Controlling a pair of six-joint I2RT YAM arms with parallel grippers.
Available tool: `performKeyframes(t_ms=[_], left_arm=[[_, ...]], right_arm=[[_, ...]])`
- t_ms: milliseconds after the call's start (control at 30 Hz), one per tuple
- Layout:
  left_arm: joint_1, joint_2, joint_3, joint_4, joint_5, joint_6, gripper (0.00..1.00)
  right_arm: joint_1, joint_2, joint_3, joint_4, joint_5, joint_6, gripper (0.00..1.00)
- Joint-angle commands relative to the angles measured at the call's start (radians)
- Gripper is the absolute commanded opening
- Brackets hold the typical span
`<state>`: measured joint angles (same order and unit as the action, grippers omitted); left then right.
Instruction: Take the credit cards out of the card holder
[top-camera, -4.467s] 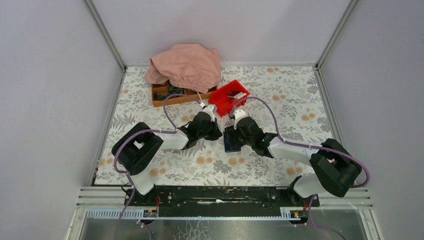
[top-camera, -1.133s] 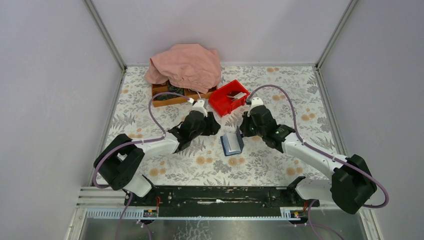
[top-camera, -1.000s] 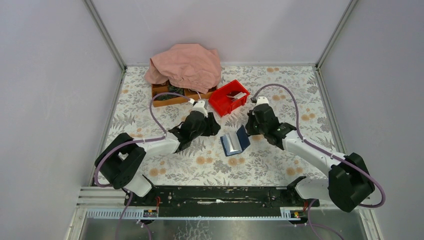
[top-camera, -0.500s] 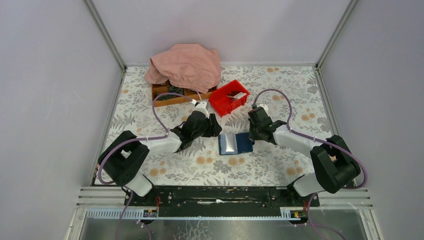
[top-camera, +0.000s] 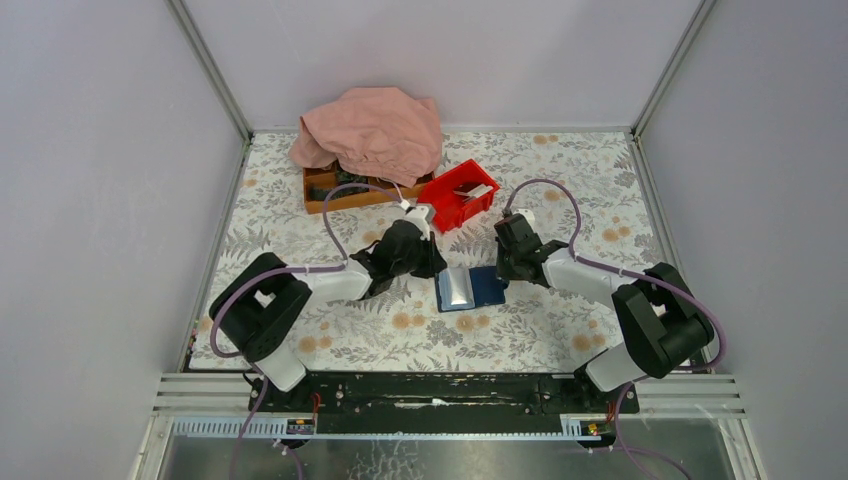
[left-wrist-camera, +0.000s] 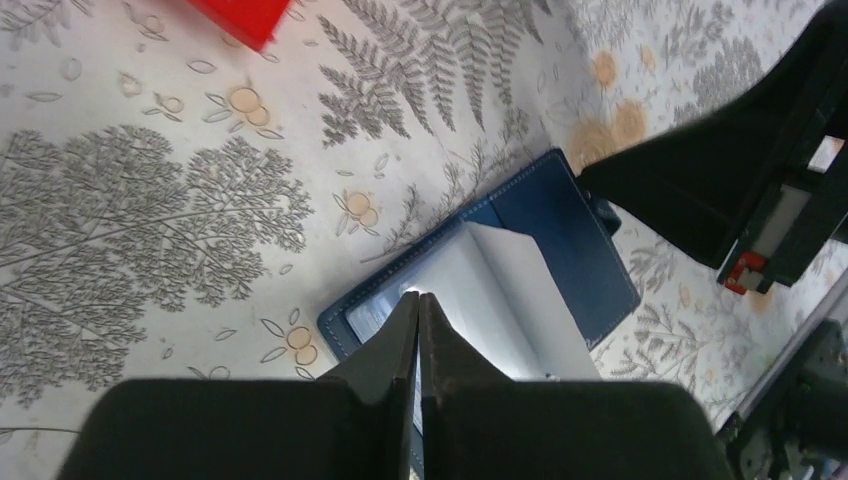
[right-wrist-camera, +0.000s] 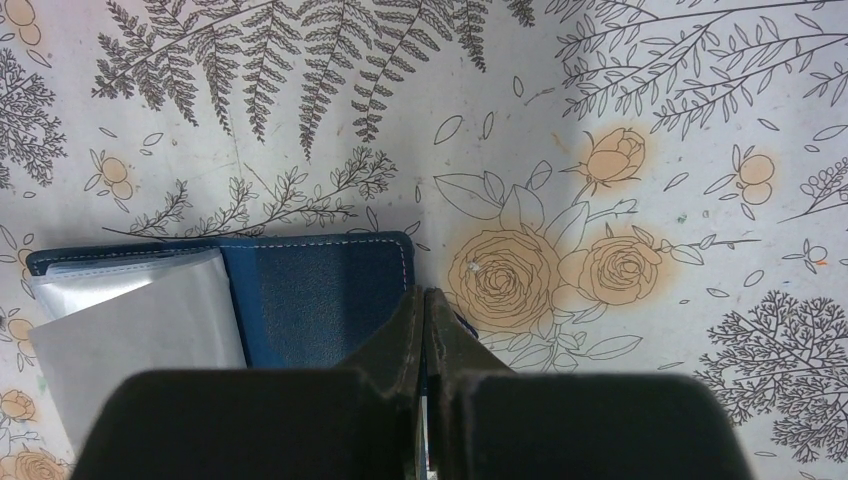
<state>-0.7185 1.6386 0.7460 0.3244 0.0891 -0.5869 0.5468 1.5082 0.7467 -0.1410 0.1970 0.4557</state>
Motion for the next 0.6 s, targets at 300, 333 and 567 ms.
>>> performKeyframes(t_ms=[300, 333, 567], left_arm=[[-0.023, 0.041, 0.039, 0.055, 0.206, 0.051, 0.00], [-0.027, 0.042, 0.041, 0.057, 0.212, 0.053, 0.00], [-0.057, 0.098, 0.092, 0.018, 0.198, 0.056, 0.00]], right_arm=[[-0.008, 0.010, -0.021, 0.026, 0.004, 0.015, 0.00], [-0.007, 0.013, -0.021, 0.028, 0.003, 0.015, 0.00], [-0.008, 0.011, -0.031, 0.052, -0.011, 0.017, 0.00]])
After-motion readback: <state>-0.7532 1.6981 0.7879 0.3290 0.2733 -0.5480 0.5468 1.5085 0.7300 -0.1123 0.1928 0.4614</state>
